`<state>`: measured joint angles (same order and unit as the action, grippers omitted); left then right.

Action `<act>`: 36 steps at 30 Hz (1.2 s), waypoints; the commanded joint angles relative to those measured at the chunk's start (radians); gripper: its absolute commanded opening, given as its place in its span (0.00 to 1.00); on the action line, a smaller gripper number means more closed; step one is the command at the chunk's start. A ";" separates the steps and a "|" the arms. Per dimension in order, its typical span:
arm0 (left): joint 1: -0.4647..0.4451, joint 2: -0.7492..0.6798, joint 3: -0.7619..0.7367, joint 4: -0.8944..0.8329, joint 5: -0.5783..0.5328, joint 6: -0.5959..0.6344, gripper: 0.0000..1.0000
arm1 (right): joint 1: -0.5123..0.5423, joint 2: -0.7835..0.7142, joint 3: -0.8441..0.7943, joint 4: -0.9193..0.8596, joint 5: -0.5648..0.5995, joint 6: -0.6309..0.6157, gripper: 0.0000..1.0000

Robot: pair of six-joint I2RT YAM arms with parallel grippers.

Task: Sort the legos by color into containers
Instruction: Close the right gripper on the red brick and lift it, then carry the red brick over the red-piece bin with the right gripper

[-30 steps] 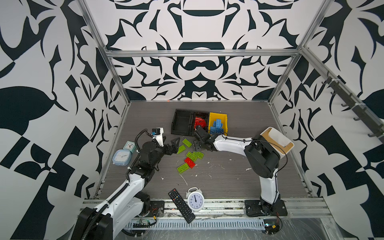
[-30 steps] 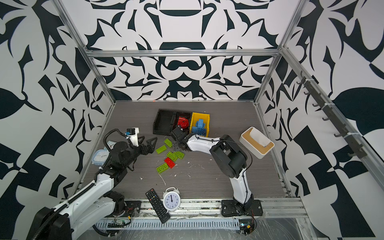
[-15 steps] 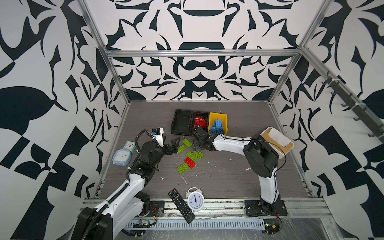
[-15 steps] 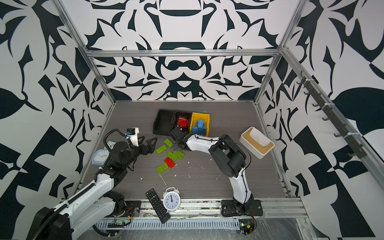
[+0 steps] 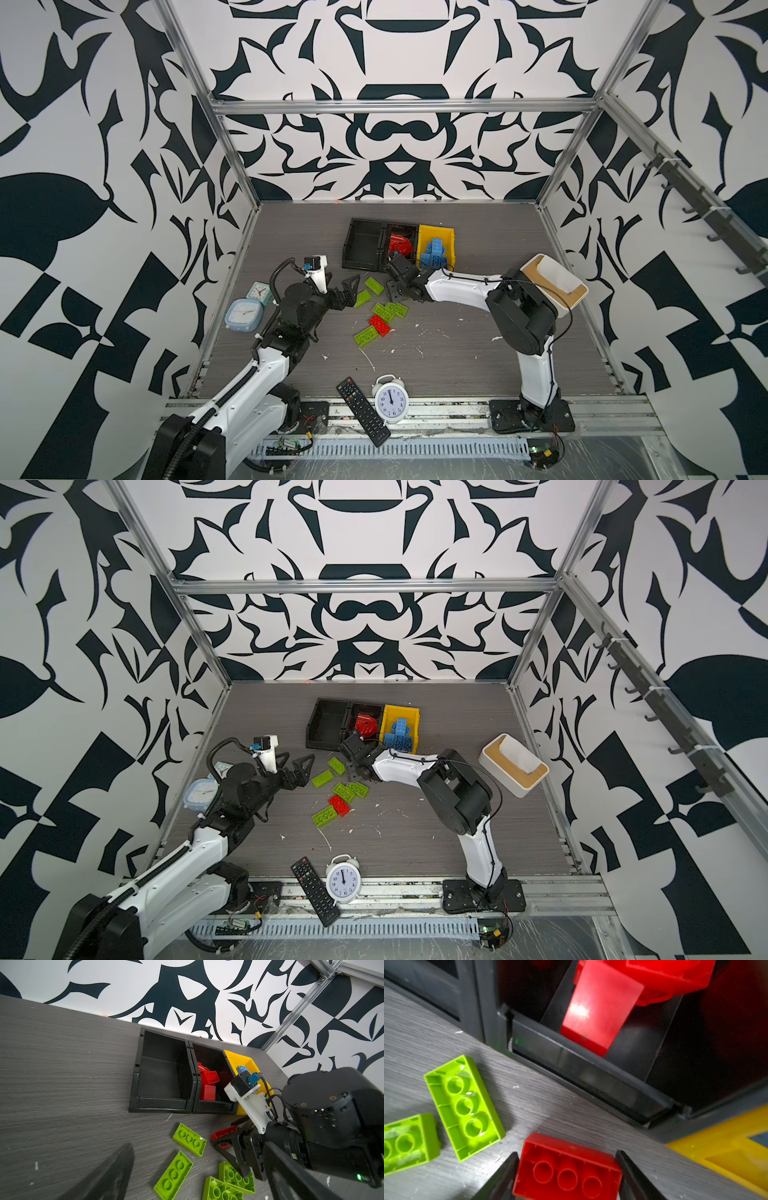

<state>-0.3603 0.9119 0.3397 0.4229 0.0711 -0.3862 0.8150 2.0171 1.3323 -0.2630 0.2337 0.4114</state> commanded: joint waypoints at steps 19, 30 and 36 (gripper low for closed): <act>-0.002 -0.011 -0.008 -0.001 -0.001 -0.004 1.00 | -0.024 -0.090 0.170 0.014 0.048 -0.115 0.46; -0.002 -0.011 -0.008 -0.001 -0.003 -0.003 1.00 | -0.077 0.004 0.303 0.097 0.098 -0.136 0.46; -0.001 -0.011 -0.008 0.000 -0.002 -0.005 1.00 | -0.109 0.040 0.308 0.161 0.096 -0.101 0.46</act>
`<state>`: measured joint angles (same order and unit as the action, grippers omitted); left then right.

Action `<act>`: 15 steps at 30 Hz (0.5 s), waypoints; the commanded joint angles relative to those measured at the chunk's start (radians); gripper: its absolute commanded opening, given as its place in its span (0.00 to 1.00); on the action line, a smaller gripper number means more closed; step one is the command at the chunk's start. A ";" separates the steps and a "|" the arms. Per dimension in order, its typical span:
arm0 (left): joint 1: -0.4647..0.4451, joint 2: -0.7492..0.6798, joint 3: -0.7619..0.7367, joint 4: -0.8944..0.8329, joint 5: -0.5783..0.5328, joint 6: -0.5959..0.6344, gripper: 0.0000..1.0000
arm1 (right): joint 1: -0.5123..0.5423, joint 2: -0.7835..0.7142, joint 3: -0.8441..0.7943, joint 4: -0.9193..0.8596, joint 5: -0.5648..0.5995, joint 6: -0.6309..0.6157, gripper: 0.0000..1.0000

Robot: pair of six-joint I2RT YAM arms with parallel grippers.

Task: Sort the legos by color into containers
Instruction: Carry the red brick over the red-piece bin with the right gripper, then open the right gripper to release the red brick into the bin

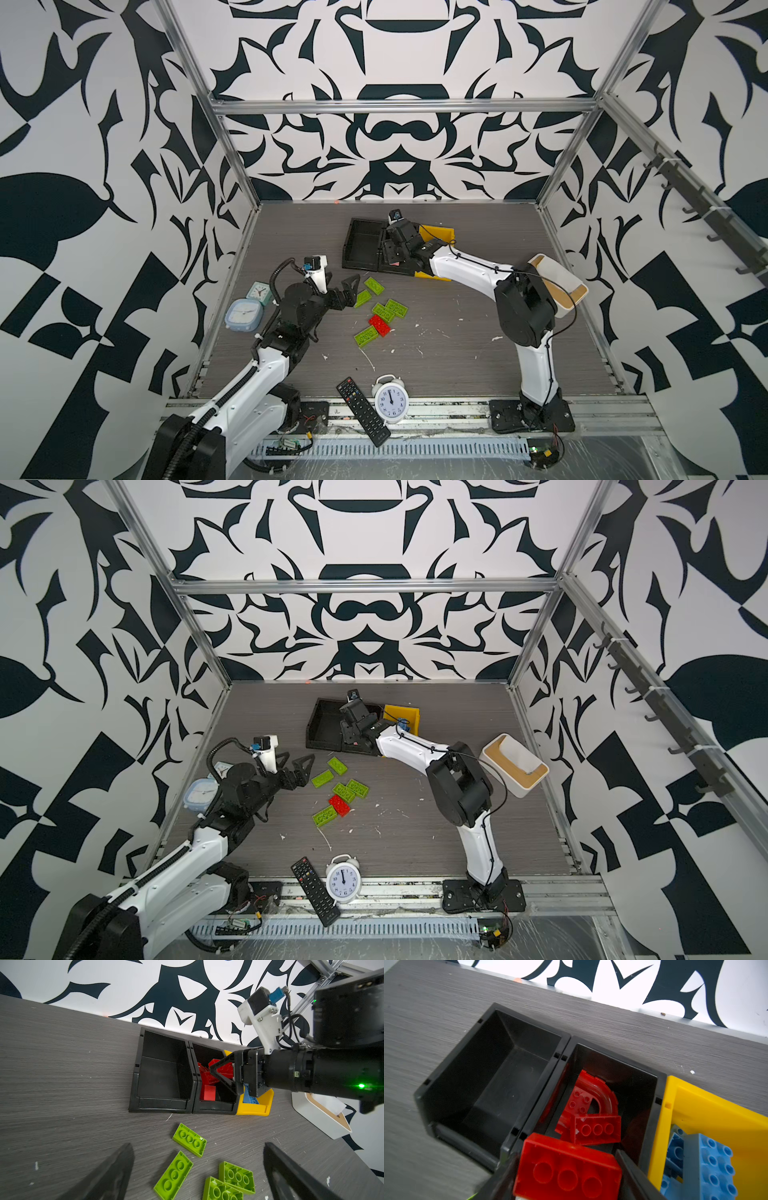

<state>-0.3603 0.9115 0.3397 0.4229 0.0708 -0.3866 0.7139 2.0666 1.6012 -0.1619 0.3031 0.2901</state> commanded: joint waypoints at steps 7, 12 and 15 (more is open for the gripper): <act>-0.002 -0.003 -0.008 0.002 0.001 -0.005 1.00 | -0.022 0.042 0.083 0.073 0.053 0.043 0.47; -0.001 -0.010 -0.010 0.002 -0.002 -0.005 1.00 | -0.028 0.064 0.108 0.070 0.051 0.043 0.49; -0.002 -0.010 -0.010 0.002 -0.002 -0.006 1.00 | -0.028 0.073 0.116 0.063 0.054 0.043 0.54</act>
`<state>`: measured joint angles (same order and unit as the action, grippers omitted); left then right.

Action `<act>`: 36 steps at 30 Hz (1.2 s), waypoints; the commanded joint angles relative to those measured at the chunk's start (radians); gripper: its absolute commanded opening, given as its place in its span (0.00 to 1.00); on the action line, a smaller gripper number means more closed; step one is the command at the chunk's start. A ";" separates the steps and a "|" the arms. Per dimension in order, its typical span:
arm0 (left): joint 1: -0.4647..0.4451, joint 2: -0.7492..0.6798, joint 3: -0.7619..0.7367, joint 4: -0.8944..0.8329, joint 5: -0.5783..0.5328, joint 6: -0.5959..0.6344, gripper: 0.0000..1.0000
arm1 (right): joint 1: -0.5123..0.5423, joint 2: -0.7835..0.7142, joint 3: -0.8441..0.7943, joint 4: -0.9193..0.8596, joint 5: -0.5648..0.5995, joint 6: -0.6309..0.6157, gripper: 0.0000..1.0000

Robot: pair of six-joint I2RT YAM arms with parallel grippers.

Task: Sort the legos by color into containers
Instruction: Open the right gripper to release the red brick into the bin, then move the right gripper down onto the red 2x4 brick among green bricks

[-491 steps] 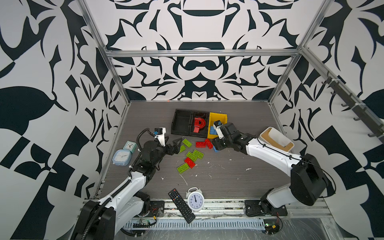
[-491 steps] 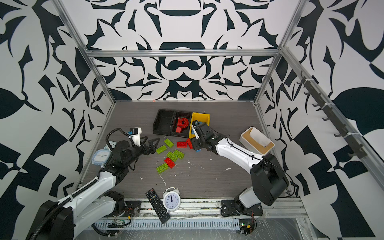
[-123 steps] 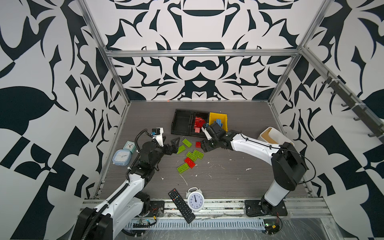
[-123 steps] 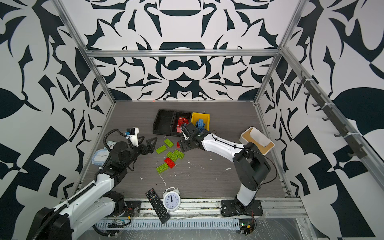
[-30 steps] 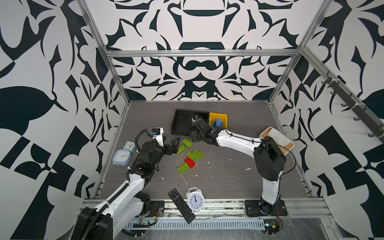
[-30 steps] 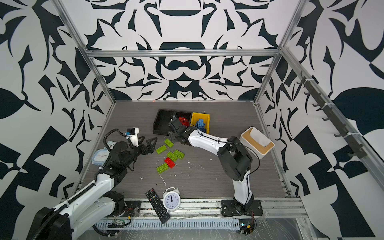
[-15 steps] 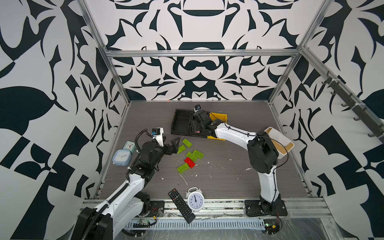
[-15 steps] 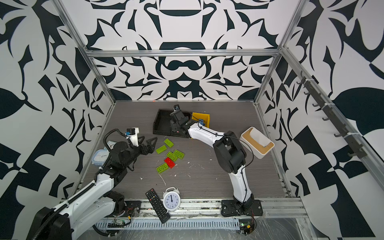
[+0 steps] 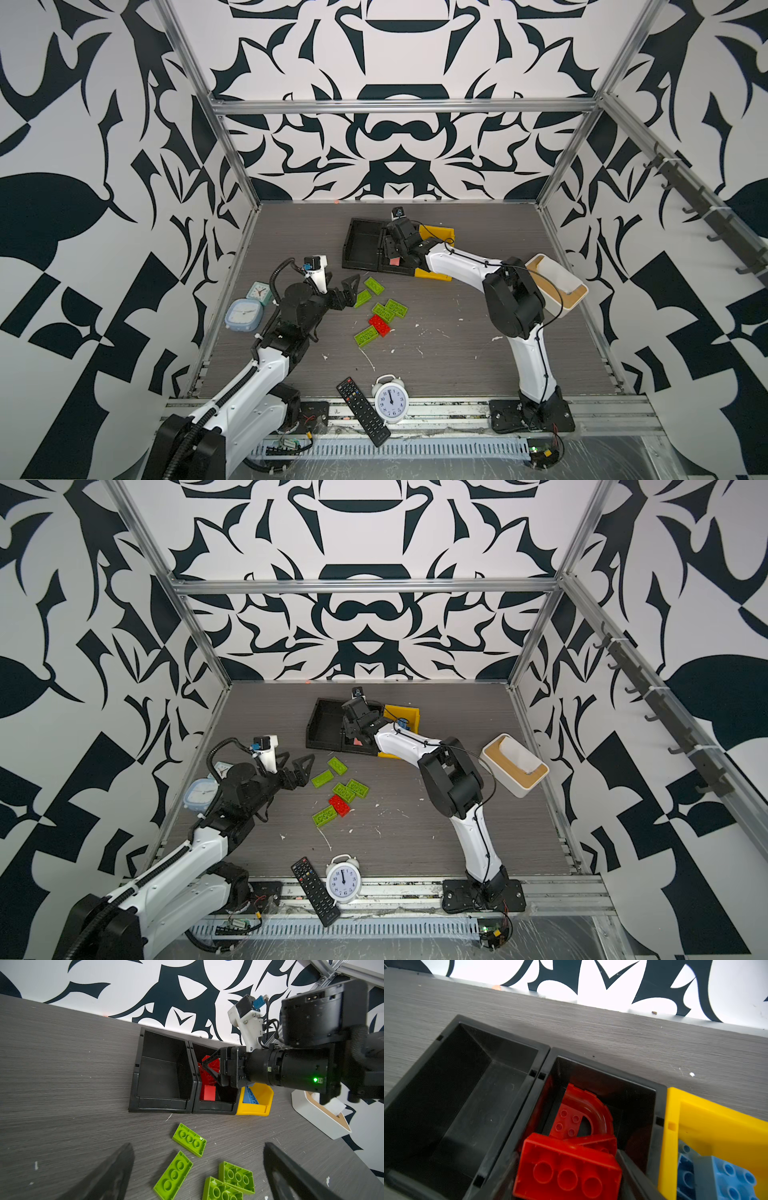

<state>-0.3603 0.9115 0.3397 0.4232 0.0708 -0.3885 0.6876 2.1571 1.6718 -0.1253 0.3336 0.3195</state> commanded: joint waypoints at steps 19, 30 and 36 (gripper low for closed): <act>-0.002 -0.016 -0.011 -0.001 -0.007 -0.002 1.00 | -0.006 -0.040 0.041 -0.032 -0.038 -0.005 0.97; -0.001 -0.024 -0.013 -0.011 -0.027 0.001 1.00 | 0.133 -0.254 -0.174 -0.195 -0.131 -0.088 0.81; -0.001 -0.029 -0.010 -0.037 -0.073 0.001 1.00 | 0.215 -0.390 -0.366 -0.217 -0.211 -0.034 0.70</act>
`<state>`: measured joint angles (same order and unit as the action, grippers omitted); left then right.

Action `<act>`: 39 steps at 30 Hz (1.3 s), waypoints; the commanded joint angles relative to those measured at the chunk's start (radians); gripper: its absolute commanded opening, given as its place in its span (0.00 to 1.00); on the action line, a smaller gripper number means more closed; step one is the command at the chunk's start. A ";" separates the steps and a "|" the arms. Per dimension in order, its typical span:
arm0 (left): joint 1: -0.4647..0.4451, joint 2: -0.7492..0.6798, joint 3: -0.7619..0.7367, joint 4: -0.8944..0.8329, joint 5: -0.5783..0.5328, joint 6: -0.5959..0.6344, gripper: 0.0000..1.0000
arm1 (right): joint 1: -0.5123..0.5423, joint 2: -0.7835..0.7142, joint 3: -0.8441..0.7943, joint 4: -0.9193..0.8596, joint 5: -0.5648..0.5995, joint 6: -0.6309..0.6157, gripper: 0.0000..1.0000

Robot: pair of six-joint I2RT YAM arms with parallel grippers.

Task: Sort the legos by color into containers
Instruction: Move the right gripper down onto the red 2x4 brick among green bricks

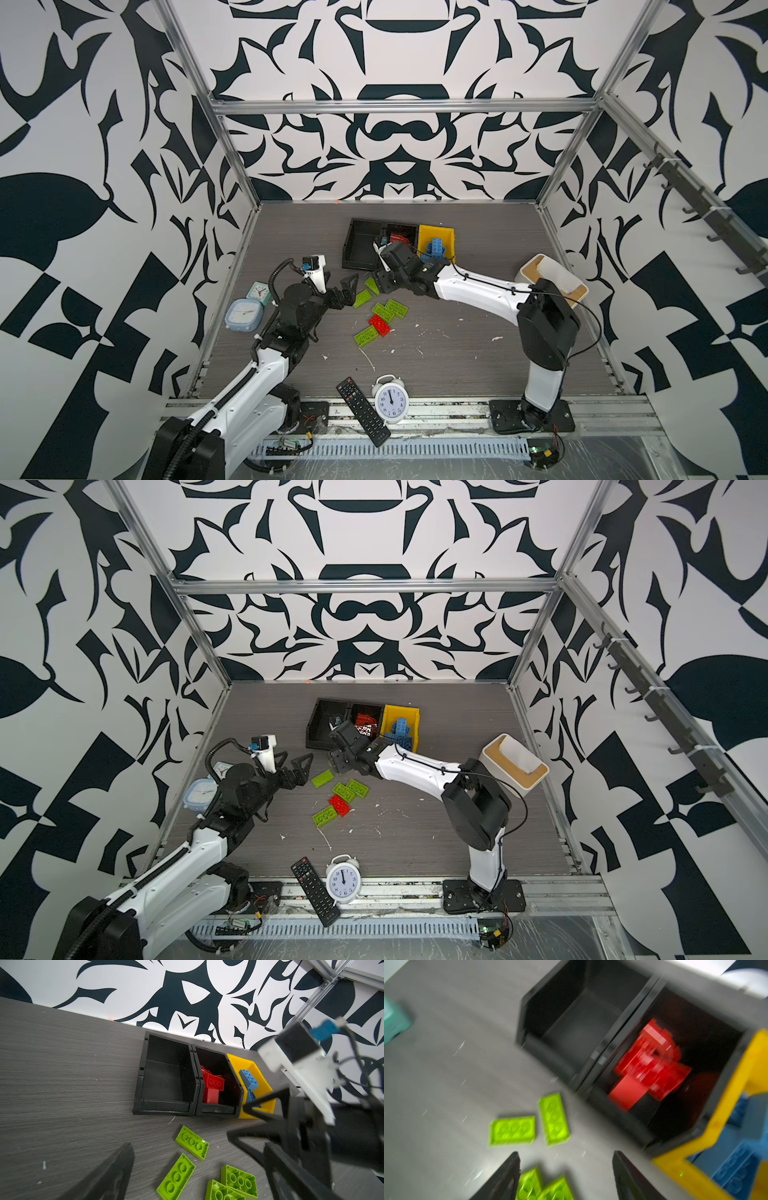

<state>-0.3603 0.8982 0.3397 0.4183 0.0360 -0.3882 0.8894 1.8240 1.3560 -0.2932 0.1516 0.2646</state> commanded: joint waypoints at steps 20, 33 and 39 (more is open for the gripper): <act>-0.001 -0.073 -0.023 -0.098 -0.185 -0.022 1.00 | 0.217 -0.186 -0.328 0.019 0.013 0.111 0.57; -0.001 -0.065 -0.026 -0.088 -0.182 -0.024 1.00 | 0.225 -0.108 -0.324 0.061 0.008 0.130 0.54; -0.001 -0.064 -0.027 -0.085 -0.180 -0.026 1.00 | 0.226 -0.083 -0.322 0.072 0.008 0.136 0.53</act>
<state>-0.3603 0.8387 0.3305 0.3241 -0.1364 -0.4023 1.1088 1.7458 1.0218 -0.2451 0.1467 0.3862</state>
